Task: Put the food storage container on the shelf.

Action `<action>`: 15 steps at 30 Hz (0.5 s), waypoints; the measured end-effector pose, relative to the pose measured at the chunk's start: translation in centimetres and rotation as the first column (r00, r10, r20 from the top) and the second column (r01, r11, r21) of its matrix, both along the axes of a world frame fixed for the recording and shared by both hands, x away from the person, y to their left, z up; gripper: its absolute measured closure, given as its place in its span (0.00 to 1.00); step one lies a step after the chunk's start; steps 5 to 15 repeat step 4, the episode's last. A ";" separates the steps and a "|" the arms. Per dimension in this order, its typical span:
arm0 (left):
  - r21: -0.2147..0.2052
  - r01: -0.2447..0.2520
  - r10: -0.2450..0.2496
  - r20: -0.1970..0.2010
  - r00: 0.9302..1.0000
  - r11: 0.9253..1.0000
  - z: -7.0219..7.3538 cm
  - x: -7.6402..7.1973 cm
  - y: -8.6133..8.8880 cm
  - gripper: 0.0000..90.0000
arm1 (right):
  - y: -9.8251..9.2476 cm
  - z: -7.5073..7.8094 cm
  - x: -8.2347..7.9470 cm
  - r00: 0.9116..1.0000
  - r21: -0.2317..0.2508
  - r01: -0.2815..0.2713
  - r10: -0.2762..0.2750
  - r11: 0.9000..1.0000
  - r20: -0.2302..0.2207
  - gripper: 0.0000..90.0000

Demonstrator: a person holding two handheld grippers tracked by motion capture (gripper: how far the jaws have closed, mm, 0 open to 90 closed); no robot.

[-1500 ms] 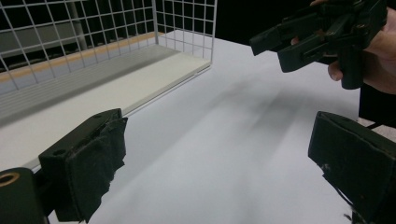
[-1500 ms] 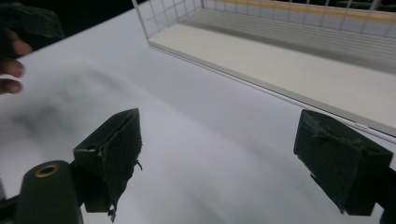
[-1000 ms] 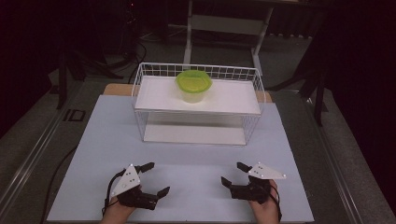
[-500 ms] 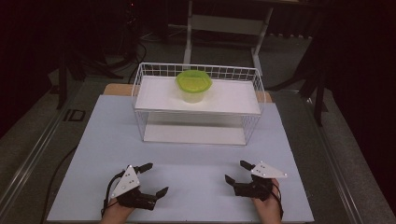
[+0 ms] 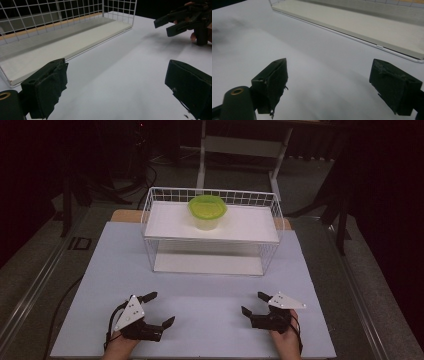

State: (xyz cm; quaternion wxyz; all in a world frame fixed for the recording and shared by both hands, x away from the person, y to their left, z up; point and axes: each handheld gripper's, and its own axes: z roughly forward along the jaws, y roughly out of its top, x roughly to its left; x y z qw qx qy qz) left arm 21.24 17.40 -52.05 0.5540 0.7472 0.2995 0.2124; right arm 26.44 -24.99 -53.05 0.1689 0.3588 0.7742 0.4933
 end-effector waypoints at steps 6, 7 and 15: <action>0.001 -0.004 0.004 0.001 1.000 1.000 0.0 0.0 0.1 0.05 | 0.1 0.0 0.0 1.000 -0.002 -0.001 0.001 1.000 0.001 0.17; 0.001 -0.004 0.004 0.001 1.000 1.000 0.0 0.0 0.1 0.05 | 0.1 0.0 0.0 1.000 -0.002 -0.001 0.001 1.000 0.001 0.17; 0.001 -0.004 0.004 0.001 1.000 1.000 0.0 0.0 0.1 0.05 | 0.1 0.0 0.0 1.000 -0.002 -0.001 0.001 1.000 0.001 0.17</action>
